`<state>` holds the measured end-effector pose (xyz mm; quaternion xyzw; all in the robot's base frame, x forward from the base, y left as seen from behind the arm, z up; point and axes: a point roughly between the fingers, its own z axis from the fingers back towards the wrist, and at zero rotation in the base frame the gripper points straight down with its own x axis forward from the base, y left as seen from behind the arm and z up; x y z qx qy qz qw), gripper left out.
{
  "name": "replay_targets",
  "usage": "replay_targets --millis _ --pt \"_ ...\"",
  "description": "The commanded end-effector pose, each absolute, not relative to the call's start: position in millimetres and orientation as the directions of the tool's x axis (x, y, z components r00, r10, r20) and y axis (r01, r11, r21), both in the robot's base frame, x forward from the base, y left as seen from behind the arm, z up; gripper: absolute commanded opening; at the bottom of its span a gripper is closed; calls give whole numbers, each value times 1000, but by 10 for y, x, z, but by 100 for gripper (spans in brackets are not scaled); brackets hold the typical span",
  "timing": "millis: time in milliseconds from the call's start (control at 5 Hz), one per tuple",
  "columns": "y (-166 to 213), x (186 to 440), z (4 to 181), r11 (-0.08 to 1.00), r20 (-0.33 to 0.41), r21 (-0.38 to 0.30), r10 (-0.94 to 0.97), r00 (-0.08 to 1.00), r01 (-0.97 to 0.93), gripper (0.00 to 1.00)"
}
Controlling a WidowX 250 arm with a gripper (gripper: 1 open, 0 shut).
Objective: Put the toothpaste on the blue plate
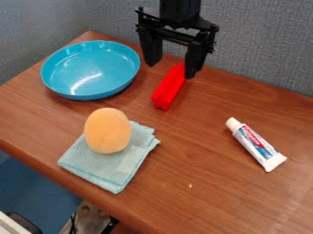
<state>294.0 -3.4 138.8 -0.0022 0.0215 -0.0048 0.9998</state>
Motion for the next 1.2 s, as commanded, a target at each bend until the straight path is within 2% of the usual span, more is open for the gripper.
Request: replay_targets --millis 0,200,600,800,1000 --pt "-42 2929 1333 1000 -60 -6 -6 998 5 100" --pt "-222 2956 1273 997 -40 -7 76 996 -77 100" --pt "-707 3012 1136 923 -1 -14 385 923 -385 100" --pt "-915 3001 1022 809 3 -26 587 810 -587 100" --pt "-1063 3008 887 661 7 -69 750 662 -747 100"
